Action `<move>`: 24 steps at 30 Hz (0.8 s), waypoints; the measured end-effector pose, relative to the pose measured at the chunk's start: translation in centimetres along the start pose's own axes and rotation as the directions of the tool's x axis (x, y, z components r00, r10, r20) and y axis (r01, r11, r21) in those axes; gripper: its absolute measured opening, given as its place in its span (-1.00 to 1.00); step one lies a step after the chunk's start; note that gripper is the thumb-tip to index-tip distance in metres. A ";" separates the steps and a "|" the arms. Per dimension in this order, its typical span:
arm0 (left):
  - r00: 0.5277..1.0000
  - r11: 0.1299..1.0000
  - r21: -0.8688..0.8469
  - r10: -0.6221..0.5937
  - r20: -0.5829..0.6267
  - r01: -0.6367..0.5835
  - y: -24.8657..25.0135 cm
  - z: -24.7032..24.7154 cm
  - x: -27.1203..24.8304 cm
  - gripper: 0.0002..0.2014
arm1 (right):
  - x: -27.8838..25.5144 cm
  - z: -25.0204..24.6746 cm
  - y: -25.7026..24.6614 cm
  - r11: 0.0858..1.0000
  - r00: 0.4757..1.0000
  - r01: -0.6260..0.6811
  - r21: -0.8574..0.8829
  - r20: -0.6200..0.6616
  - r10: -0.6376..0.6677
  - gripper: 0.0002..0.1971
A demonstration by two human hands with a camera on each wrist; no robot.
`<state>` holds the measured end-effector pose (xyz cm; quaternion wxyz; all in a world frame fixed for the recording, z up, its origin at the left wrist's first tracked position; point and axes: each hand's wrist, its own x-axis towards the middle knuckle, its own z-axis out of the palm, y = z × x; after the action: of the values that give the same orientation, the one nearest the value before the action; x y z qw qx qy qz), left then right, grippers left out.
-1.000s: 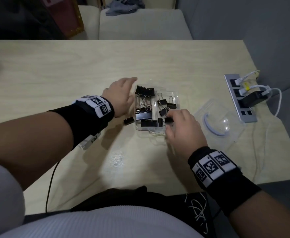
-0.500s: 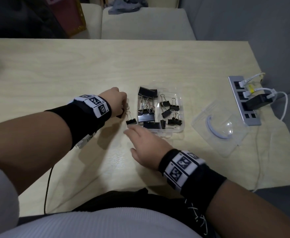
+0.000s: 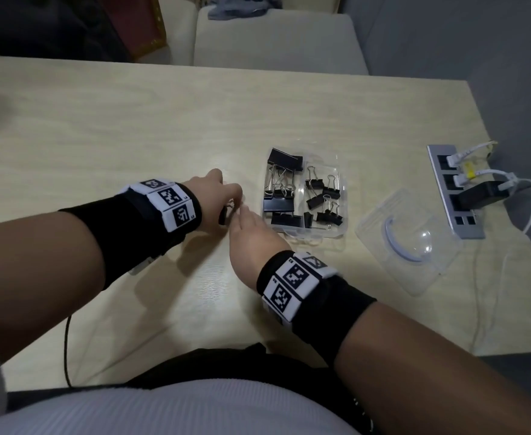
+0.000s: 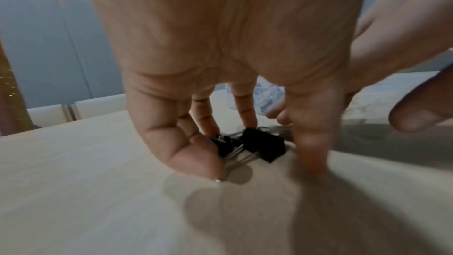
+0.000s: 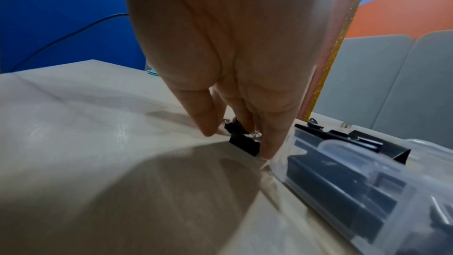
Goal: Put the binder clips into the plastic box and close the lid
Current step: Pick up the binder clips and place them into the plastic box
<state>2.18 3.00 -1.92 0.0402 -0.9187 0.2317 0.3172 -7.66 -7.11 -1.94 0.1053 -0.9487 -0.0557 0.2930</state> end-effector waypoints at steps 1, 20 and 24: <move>1.000 1.000 -0.017 0.004 -0.018 -0.005 0.1 0.2 0.1 -0.48 | -0.1 0.4 0.1 0.999 0.999 0.009 -0.031 -0.031 -0.010 -0.42; 0.987 0.992 0.056 0.115 -0.115 -0.109 0.6 -2.7 1.2 -0.79 | -2.9 3.3 3.7 0.962 0.944 0.199 -0.186 -0.227 -0.239 -0.62; 0.958 0.987 -0.046 0.140 -0.252 -0.156 3.2 -5.9 1.8 -0.75 | -3.6 2.9 4.0 0.980 0.961 0.170 -0.108 -0.201 -0.189 -0.68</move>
<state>5.34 -1.84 1.85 -0.0430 -0.9320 0.2927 0.2096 -12.04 -11.10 -3.24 0.0943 -0.9691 -0.1432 0.1773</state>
